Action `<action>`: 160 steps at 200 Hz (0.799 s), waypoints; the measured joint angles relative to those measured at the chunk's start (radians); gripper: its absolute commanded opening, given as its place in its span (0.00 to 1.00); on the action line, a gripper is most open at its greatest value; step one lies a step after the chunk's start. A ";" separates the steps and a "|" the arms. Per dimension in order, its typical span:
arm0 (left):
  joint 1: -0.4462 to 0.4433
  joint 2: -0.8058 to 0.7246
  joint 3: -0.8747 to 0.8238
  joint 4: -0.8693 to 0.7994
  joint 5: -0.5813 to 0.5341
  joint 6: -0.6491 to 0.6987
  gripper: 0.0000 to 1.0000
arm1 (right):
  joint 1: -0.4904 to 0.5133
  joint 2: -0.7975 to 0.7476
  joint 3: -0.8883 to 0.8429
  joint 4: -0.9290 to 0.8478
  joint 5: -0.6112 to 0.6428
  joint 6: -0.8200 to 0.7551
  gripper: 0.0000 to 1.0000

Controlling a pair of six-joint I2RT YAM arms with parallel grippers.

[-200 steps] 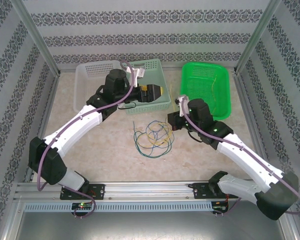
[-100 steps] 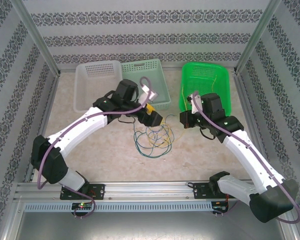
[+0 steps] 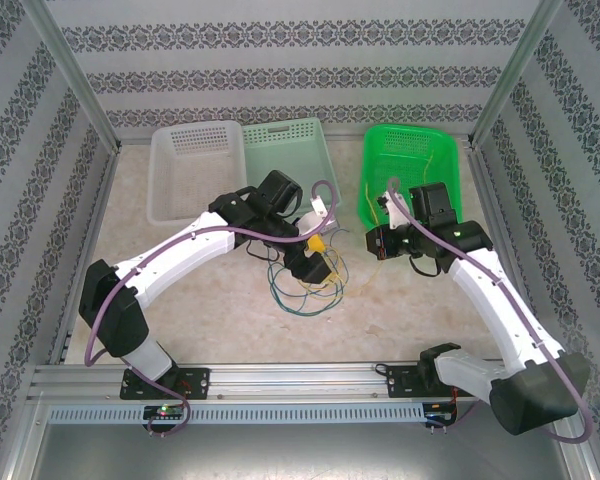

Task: Untangle the cables

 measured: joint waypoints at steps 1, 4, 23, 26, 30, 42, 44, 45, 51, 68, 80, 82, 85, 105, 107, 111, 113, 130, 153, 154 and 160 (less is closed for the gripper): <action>0.000 0.000 0.000 -0.001 0.002 0.001 0.89 | -0.001 0.000 0.000 -0.002 -0.001 -0.001 0.00; 0.000 0.000 0.000 -0.002 0.004 0.003 0.89 | -0.006 0.002 0.000 -0.006 -0.003 -0.005 0.00; 0.000 0.000 0.000 -0.005 0.026 0.013 0.89 | -0.023 0.011 0.000 -0.024 -0.016 -0.026 0.00; 0.000 0.000 0.000 -0.005 0.029 0.013 0.88 | -0.023 0.012 0.000 -0.027 -0.018 -0.027 0.00; 0.000 0.000 0.000 -0.005 0.036 0.015 0.88 | -0.025 0.013 0.000 -0.029 -0.021 -0.031 0.00; 0.000 0.002 0.006 -0.011 0.057 0.019 0.85 | -0.027 0.018 0.000 -0.035 -0.031 -0.037 0.00; 0.000 0.002 0.008 -0.012 0.059 0.021 0.85 | -0.027 0.018 0.000 -0.035 -0.032 -0.037 0.00; 0.000 0.002 0.010 -0.014 0.062 0.022 0.85 | -0.027 0.018 0.000 -0.035 -0.033 -0.038 0.00; 0.000 0.005 0.016 -0.015 0.070 0.024 0.85 | -0.027 0.019 0.000 -0.038 -0.038 -0.040 0.00; 0.000 0.010 0.029 -0.018 0.102 0.028 0.84 | -0.027 0.020 0.000 -0.039 -0.050 -0.045 0.00; 0.000 0.011 0.029 -0.018 0.130 0.028 0.83 | -0.027 0.021 0.000 -0.038 -0.056 -0.050 0.00; -0.001 0.013 0.029 -0.018 0.135 0.028 0.83 | -0.027 0.021 0.000 -0.038 -0.057 -0.050 0.00; -0.001 0.014 0.029 -0.018 0.140 0.028 0.83 | -0.027 0.021 0.000 -0.038 -0.058 -0.051 0.00; -0.012 0.030 0.032 -0.019 0.164 0.028 0.83 | -0.027 0.029 0.006 -0.039 -0.064 -0.052 0.00; -0.013 0.032 0.032 -0.019 0.166 0.028 0.83 | -0.027 0.030 0.008 -0.038 -0.066 -0.052 0.00; -0.016 0.035 0.032 -0.019 0.169 0.028 0.83 | -0.027 0.032 0.010 -0.038 -0.067 -0.052 0.00; -0.018 0.038 0.032 -0.019 0.169 0.028 0.83 | -0.027 0.033 0.011 -0.038 -0.068 -0.053 0.00; -0.030 0.053 0.032 -0.019 0.178 0.028 0.83 | -0.027 0.038 0.018 -0.038 -0.075 -0.053 0.00; -0.040 0.068 0.032 -0.019 0.185 0.029 0.77 | -0.028 0.041 0.026 -0.038 -0.082 -0.053 0.00; -0.040 0.068 0.032 -0.019 0.185 0.028 0.76 | -0.028 0.041 0.027 -0.038 -0.082 -0.053 0.00; -0.040 0.071 0.032 -0.019 0.186 0.030 0.73 | -0.028 0.041 0.028 -0.038 -0.083 -0.053 0.00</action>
